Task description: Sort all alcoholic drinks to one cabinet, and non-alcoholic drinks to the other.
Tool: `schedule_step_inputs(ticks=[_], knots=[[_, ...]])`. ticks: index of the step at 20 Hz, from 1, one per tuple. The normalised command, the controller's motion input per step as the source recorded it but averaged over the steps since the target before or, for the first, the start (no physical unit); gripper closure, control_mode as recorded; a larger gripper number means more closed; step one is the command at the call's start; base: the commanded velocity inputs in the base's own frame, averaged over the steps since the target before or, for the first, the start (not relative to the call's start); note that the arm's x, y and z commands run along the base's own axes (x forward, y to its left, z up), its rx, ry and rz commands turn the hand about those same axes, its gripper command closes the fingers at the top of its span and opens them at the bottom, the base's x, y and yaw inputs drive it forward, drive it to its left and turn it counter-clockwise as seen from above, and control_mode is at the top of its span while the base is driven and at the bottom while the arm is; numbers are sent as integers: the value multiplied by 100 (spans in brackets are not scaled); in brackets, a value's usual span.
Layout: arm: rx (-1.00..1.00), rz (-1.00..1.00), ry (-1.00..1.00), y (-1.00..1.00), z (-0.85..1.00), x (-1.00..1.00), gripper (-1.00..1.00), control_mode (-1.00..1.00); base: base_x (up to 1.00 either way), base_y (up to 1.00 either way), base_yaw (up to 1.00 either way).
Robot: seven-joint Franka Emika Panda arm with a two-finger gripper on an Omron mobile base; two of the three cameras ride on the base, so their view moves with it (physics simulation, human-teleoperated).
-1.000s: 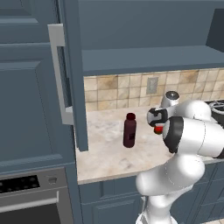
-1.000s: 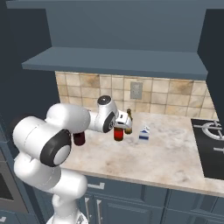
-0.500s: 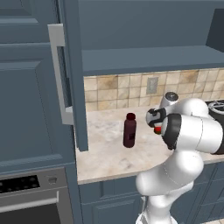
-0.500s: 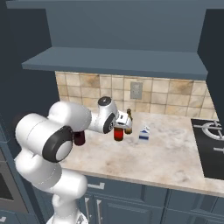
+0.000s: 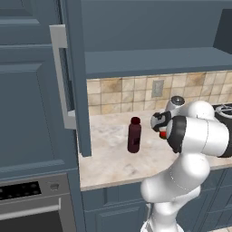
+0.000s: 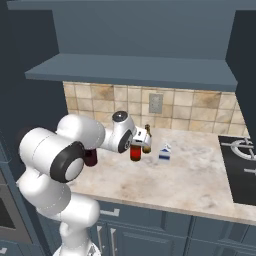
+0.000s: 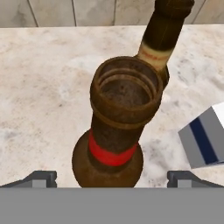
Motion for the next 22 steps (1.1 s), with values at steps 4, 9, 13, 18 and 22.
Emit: schedule_step_inputs(ticks=[4,9,13,18,22], knots=[[0,0,-4,-3,-1,2,-100,-100,0,0,0],[0,0,-4,-4,0,4,-100,-100,0,0,0],[0,0,-4,-1,-2,1,-100,-100,0,0,0],[0,0,-2,0,-7,4,-100,-100,0,0,0],[0,0,-1,0,-7,7,-100,-100,0,0,0]])
